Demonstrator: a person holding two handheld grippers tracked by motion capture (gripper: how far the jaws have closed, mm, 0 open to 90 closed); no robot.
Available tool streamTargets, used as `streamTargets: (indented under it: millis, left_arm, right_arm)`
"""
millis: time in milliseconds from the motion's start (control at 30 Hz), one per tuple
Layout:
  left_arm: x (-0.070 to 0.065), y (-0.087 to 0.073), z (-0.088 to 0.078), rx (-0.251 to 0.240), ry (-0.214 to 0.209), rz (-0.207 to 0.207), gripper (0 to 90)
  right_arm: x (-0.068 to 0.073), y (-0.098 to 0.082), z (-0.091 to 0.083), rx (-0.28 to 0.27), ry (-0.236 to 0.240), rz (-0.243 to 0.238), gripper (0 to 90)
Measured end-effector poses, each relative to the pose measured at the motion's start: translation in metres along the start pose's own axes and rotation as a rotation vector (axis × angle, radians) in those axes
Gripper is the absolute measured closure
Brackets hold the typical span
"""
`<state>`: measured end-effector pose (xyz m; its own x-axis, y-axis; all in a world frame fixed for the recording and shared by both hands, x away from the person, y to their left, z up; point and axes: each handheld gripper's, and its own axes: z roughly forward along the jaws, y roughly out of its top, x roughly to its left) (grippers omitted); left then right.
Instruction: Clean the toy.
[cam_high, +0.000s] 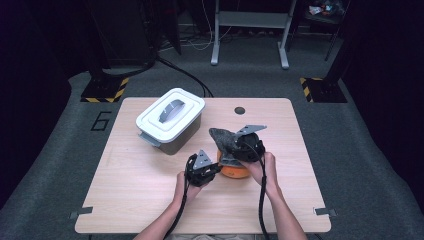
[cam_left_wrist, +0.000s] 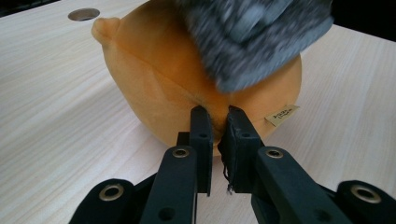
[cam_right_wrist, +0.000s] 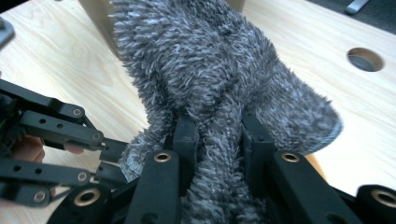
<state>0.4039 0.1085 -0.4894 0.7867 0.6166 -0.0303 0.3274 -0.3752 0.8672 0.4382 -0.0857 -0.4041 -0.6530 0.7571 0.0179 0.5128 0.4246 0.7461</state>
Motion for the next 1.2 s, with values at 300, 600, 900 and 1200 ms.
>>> streamTargets:
  millis: [300, 600, 900, 1200]
  left_arm:
    - [-0.001, 0.0, 0.002, 0.006, 0.011, -0.014, 83.0]
    - [-0.001, 0.0, 0.002, 0.006, 0.02, -0.02, 83.0]
    - [0.0, -0.001, 0.002, 0.008, 0.019, -0.028, 82.9]
    - [0.0, -0.001, 0.003, 0.009, 0.019, -0.031, 82.9]
  right_arm:
    - [0.004, -0.006, 0.014, 0.019, -0.031, -0.022, 71.7]
    - [-0.001, -0.013, 0.004, 0.014, -0.06, -0.011, 71.6]
    - [-0.019, -0.026, -0.008, 0.003, -0.083, 0.041, 71.5]
    - [-0.04, -0.046, -0.015, 0.008, -0.109, 0.106, 71.4]
